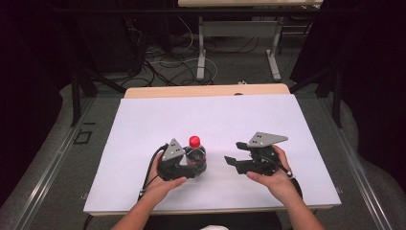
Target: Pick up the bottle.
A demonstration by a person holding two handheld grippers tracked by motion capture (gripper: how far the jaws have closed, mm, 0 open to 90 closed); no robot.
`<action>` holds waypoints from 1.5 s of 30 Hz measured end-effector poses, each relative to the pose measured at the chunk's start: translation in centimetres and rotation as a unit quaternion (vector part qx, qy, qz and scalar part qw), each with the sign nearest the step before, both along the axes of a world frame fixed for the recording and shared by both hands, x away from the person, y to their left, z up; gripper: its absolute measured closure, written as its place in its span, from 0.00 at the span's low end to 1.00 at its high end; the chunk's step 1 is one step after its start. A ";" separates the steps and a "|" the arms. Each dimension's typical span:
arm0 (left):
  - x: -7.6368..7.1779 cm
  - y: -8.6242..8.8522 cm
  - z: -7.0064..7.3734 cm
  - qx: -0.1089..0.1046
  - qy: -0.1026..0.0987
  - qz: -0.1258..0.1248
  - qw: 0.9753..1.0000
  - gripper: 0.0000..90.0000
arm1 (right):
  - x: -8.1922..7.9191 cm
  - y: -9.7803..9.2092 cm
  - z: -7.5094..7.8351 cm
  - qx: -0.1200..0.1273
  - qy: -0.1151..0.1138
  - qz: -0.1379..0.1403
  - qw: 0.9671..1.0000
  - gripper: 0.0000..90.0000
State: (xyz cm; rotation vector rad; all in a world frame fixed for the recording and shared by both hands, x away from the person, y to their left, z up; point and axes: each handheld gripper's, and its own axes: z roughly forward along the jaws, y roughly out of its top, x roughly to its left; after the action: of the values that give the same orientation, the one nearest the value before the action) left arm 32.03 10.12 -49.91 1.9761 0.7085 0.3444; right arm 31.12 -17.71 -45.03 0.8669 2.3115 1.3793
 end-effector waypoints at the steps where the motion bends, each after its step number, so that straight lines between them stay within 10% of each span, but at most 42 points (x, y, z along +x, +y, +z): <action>1: -0.1 -0.1 0.0 0.004 0.000 -0.004 1.000 0.34 | 0.0 0.3 0.3 0.001 0.002 0.006 1.000 0.38; 22: -1.4 -3.3 -0.7 0.014 -0.004 -0.045 0.999 0.34 | -0.2 4.3 2.4 0.026 -0.014 0.058 0.998 0.47; 45: -2.2 -3.8 -0.4 0.010 -0.002 -0.054 0.998 0.34 | -0.6 6.1 1.7 0.021 -0.057 0.033 0.998 0.67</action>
State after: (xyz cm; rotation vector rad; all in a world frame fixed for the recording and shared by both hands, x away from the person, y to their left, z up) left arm 29.86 6.32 -50.35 2.0236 0.5951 0.2921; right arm 30.48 -11.57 -43.32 0.7091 2.2513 1.4697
